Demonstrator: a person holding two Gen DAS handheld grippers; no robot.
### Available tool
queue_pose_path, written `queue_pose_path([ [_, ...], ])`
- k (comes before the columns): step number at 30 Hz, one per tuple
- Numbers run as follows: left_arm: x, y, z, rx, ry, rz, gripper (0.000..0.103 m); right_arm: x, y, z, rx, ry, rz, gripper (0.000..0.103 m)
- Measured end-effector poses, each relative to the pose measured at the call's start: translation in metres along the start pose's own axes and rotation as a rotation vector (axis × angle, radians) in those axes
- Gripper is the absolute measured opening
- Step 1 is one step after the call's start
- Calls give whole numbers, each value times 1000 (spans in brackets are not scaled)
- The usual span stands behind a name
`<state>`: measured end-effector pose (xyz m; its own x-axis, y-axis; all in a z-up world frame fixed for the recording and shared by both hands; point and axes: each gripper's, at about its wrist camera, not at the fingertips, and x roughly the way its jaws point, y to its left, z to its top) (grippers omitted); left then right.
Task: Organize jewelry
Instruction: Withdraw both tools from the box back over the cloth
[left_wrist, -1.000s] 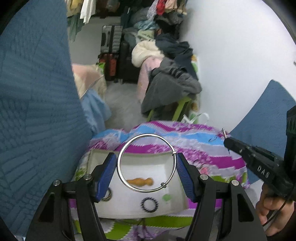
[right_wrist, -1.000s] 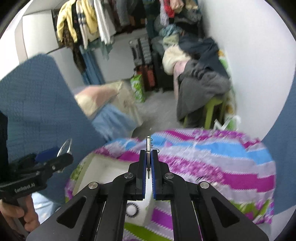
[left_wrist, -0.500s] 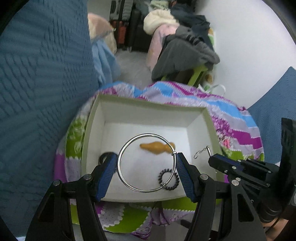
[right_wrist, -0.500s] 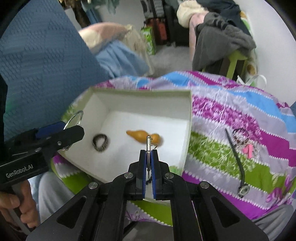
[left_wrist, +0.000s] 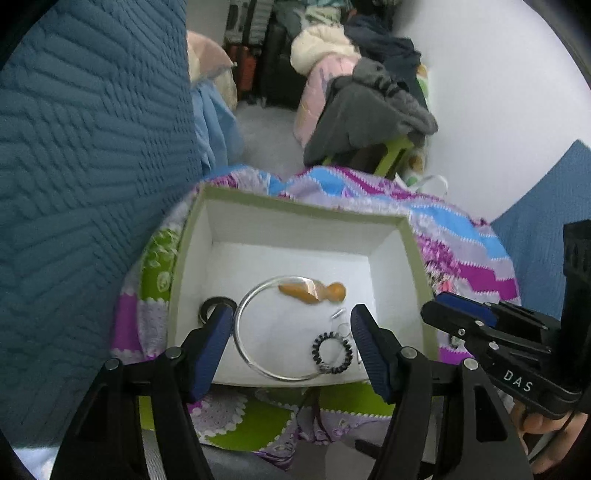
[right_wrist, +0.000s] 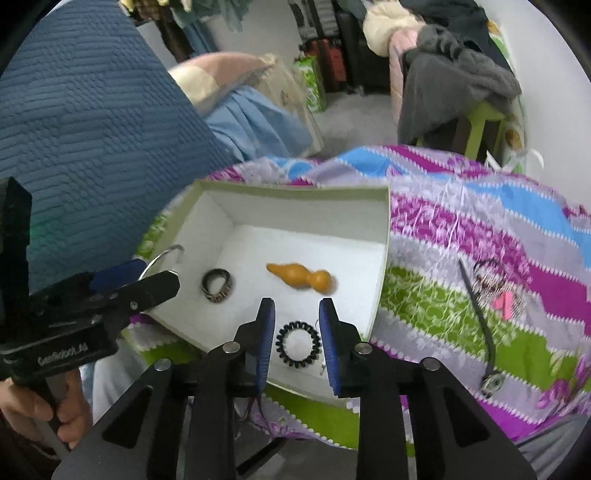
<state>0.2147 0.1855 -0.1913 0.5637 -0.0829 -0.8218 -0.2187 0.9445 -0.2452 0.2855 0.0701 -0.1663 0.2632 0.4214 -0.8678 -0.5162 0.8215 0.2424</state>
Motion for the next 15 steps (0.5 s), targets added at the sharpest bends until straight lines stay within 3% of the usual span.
queue_pose_path([
  [3,-24,-7,6,-14,-61,26,80,-23,0,5,-22,-39,7,31],
  [6,-49,-14,10,-37,-126,33,82,-48,0,8,-45,-92,7,47],
  [8,-62,-22,12,-35,-150,40,82,-66,-1,9,-62,-133,-1,51],
  [15,-102,-54,12,-12,-242,24,82,-121,-13,2,-60,-248,-34,54],
])
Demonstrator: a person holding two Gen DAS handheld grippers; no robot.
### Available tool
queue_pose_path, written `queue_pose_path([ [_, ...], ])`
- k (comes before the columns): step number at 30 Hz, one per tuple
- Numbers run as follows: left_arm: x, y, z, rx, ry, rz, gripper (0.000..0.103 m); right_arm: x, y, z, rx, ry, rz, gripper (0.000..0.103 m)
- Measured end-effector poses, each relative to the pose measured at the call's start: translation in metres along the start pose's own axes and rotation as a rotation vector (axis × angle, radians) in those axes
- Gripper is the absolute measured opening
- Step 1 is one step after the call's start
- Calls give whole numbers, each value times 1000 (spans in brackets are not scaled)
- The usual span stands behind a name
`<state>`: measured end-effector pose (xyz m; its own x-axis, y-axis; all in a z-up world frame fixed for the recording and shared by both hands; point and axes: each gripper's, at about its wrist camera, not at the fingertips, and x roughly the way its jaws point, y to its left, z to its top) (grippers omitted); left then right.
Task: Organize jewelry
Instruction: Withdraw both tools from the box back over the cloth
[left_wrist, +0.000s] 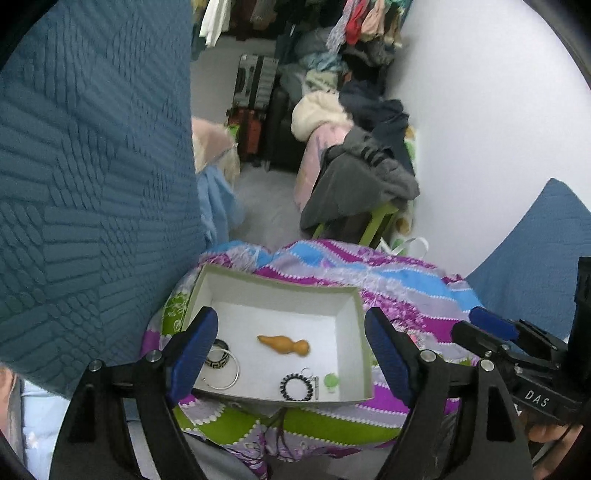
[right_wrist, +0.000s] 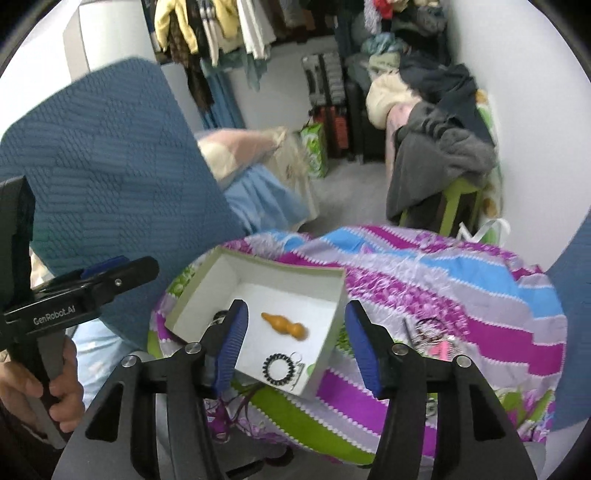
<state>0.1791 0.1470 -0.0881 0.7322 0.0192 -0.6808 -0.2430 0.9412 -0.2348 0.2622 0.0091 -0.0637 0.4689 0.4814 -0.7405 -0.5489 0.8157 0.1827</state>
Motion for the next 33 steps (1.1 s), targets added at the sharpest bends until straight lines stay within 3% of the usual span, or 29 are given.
queue_pose_path([
  [11,-37,-42,-9,-2,-84,-37,82,-71,-29,-9,6,-141,-64,56],
  [19,-37,-77,-26,10,-96,-37,82,-97,-63,-37,24,-171,-100,56],
  [25,-21,-104,-52,15,-60,-68,82,-100,-93,-62,25,-178,-142,56],
  [31,19,-125,-76,37,31,-100,80,-74,-125,-92,37,-157,-157,55],
  [33,33,-131,-84,43,57,-113,80,-60,-137,-101,54,-146,-143,50],
])
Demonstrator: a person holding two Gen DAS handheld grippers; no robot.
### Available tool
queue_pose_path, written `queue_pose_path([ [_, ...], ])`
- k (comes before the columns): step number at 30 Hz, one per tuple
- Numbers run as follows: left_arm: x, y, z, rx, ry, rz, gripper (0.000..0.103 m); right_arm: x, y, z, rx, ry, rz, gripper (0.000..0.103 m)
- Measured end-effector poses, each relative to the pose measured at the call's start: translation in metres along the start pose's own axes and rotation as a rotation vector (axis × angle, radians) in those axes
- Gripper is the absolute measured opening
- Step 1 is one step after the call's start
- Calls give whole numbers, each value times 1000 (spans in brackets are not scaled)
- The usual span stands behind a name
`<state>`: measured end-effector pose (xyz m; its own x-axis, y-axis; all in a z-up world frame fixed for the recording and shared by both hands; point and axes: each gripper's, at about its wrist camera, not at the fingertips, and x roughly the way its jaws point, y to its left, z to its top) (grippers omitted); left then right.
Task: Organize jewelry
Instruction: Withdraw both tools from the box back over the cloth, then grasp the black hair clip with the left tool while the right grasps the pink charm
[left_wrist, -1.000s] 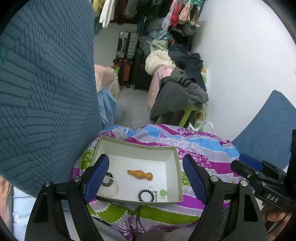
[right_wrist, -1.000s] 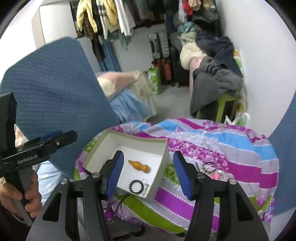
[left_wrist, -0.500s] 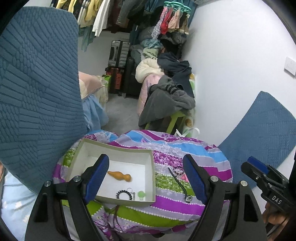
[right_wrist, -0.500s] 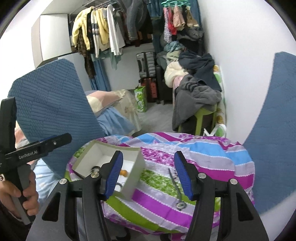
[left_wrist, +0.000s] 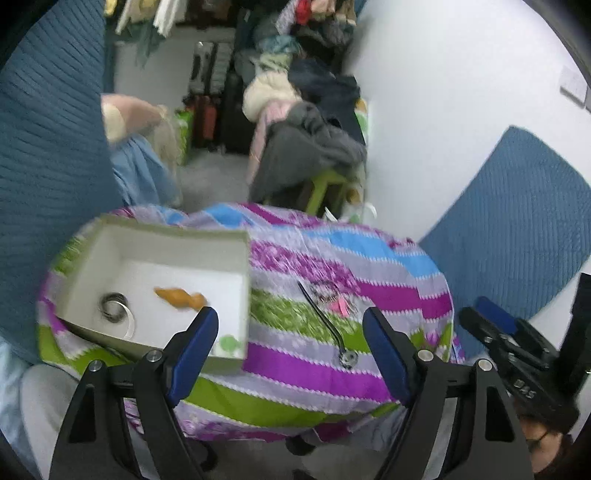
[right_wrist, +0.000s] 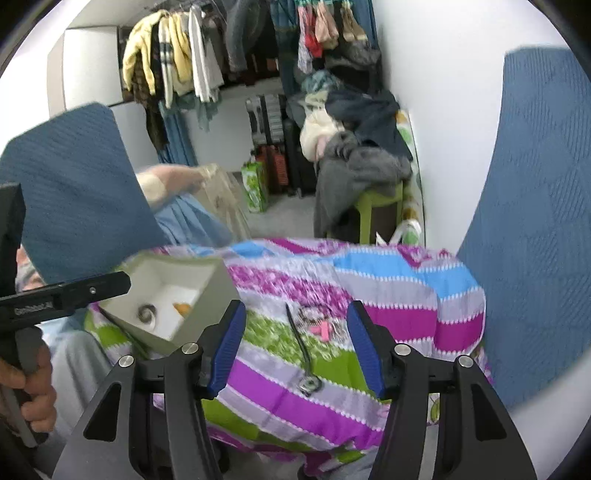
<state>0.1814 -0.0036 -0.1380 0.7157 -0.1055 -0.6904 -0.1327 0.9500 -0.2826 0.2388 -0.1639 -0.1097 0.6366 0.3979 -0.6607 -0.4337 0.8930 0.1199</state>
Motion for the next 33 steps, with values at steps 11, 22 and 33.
queue_pose_path([
  [11,84,-30,-29,31,105,-73,63,80,-40,-23,78,106,102,36],
  [22,165,-28,-55,-44,200,-91,46,179,-64,-32,58,263,203,28],
  [33,207,-23,-67,-86,243,-91,46,230,-55,-39,-47,342,161,28],
])
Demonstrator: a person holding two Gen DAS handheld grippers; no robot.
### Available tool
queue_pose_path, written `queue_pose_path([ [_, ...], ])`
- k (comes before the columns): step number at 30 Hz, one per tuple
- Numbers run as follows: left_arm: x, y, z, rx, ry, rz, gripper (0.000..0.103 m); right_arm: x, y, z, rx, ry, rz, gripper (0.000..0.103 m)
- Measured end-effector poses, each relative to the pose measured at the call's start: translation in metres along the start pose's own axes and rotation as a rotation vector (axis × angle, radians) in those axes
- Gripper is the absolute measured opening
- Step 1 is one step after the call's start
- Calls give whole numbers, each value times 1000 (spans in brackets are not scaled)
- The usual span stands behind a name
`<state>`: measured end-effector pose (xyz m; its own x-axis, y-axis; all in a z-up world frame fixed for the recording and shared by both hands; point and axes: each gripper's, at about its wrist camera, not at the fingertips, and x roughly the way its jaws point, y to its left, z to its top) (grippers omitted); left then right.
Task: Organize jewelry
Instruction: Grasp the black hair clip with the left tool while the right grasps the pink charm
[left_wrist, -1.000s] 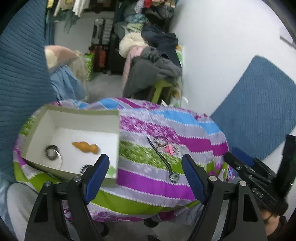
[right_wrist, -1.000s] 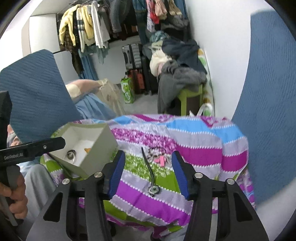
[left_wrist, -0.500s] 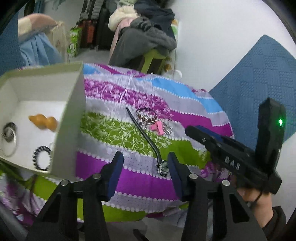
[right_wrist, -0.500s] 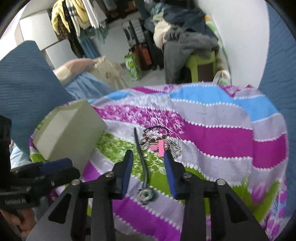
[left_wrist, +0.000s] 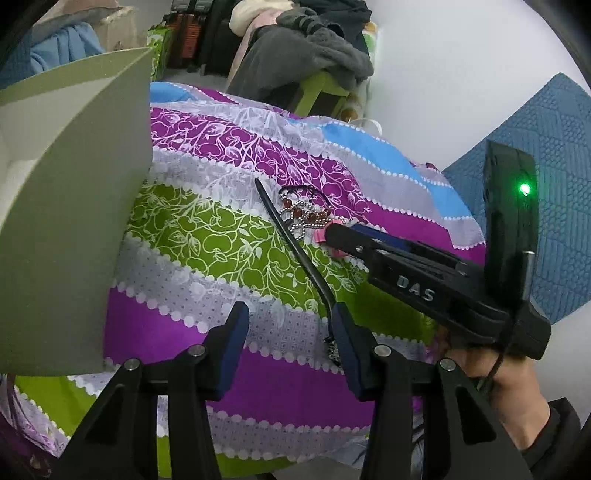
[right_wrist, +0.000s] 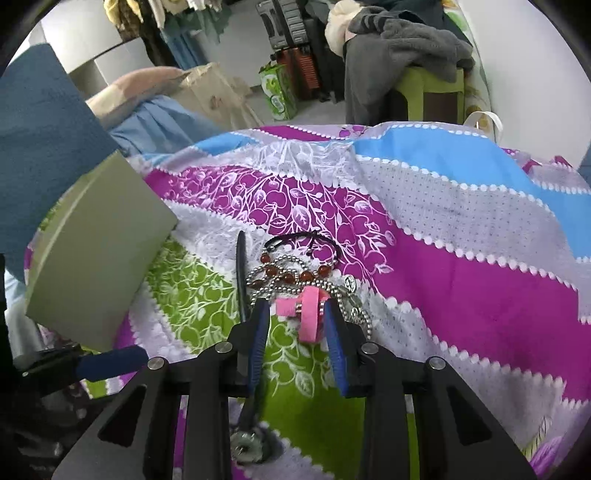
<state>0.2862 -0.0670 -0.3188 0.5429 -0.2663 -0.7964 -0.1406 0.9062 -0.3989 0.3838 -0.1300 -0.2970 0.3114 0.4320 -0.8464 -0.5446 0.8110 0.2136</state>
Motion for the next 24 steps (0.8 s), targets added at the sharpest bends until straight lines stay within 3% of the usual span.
queue_pose_path([
  [4,7,-1,3,3,0,1,46,9,0,2,-22,10,-12,26],
  [6,11,-2,4,4,2,1,46,7,0,1,-31,2,-25,19],
  [8,17,-4,4,4,5,1,46,6,-2,3,-19,0,-25,17],
  [11,23,-8,4,9,15,-6,40,5,-11,2,26,6,-10,17],
  [19,44,-24,5,43,30,4,39,-15,-28,0,90,-37,7,17],
  [20,46,-26,4,49,31,1,36,-18,-30,0,96,-44,6,17],
  [24,51,-37,3,97,21,48,32,-27,-37,0,129,-68,2,17],
])
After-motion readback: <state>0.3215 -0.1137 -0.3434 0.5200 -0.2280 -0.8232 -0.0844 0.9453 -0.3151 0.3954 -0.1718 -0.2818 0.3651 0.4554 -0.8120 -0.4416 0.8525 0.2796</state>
